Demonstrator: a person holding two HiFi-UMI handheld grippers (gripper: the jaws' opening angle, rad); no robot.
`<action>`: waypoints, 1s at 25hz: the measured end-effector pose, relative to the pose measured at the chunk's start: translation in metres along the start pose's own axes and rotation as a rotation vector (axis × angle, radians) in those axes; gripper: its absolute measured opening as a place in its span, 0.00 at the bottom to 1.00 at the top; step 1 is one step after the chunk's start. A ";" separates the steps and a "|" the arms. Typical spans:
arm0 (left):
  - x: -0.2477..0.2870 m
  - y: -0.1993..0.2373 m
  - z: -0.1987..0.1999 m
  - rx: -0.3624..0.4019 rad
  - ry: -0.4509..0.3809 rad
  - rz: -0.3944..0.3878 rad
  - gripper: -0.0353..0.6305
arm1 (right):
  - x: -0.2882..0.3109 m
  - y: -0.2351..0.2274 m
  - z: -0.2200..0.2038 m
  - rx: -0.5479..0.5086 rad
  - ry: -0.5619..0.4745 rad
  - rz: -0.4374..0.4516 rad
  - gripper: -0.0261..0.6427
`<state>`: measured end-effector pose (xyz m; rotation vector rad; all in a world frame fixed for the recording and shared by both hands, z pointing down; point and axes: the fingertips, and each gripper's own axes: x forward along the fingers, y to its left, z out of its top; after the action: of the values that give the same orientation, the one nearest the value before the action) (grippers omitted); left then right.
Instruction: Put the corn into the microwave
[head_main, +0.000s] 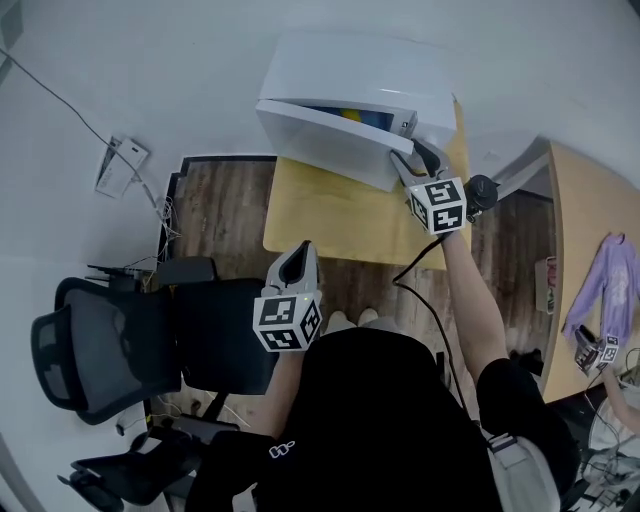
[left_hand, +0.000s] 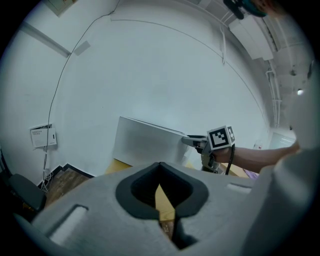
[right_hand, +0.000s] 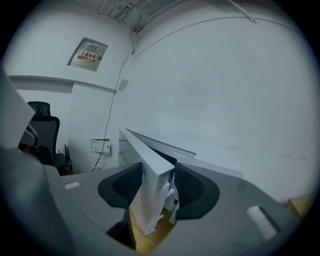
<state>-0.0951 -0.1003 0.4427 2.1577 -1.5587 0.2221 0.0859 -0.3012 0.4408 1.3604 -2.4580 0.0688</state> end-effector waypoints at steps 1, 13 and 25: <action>0.003 -0.001 0.002 0.003 -0.002 -0.004 0.05 | 0.003 -0.003 0.001 0.003 -0.001 -0.011 0.36; 0.030 -0.017 0.009 -0.025 0.002 -0.035 0.05 | 0.026 -0.034 0.007 -0.064 0.057 -0.355 0.34; 0.027 -0.015 -0.002 -0.049 0.027 -0.038 0.05 | 0.032 -0.037 0.009 -0.118 0.098 -0.385 0.35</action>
<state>-0.0715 -0.1190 0.4509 2.1360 -1.4922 0.1978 0.0988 -0.3492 0.4377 1.7033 -2.0469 -0.0965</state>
